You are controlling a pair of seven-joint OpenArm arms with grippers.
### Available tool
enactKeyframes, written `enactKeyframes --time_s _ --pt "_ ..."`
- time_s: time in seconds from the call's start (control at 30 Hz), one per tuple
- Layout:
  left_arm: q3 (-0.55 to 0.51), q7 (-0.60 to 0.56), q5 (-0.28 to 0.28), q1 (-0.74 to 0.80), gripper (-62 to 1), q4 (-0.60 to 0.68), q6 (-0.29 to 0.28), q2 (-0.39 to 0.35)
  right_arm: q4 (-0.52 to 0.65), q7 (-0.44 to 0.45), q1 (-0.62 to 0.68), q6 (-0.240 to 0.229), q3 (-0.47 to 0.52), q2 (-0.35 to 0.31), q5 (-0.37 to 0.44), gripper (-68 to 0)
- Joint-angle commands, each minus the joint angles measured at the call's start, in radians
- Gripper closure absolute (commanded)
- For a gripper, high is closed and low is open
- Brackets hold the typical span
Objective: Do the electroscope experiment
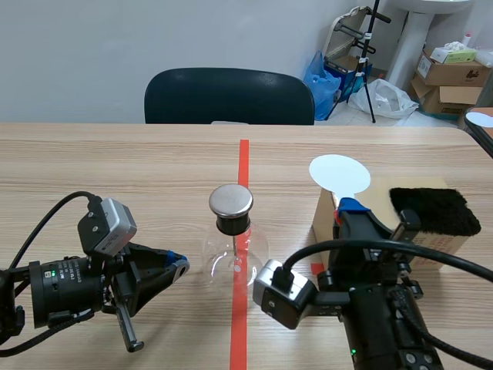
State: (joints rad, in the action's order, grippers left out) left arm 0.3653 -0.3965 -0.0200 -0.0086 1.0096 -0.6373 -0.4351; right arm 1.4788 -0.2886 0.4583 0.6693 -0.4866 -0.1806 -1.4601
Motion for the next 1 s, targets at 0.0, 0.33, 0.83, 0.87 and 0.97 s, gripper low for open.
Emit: enactKeyframes --time_s 0.0,0.33,0.83,0.87,0.97 --pt "-0.01 -0.014 0.007 -0.005 -3.1 0.019 -0.002 0.003 0.029 -0.01 -0.007 0.011 0.001 -0.01 -0.001 -1.0" --pt "-0.01 -0.014 0.007 -0.005 -3.1 0.019 -0.002 0.003 0.029 0.002 -0.007 0.011 0.001 -0.01 -0.001 -1.0" --pt "-0.01 -0.014 0.007 -0.005 -3.1 0.019 -0.002 0.003 0.029 0.322 -0.007 0.011 0.001 -0.01 -0.001 -1.0" --pt "-0.01 -0.014 0.007 -0.005 -3.1 0.019 -0.002 0.003 0.029 0.348 -0.007 0.011 0.001 -0.01 -0.001 -1.0" --pt "-0.01 -0.014 0.007 -0.005 -3.1 0.019 -0.002 0.003 0.029 0.414 -0.007 0.011 0.001 -0.01 -0.001 -1.0"
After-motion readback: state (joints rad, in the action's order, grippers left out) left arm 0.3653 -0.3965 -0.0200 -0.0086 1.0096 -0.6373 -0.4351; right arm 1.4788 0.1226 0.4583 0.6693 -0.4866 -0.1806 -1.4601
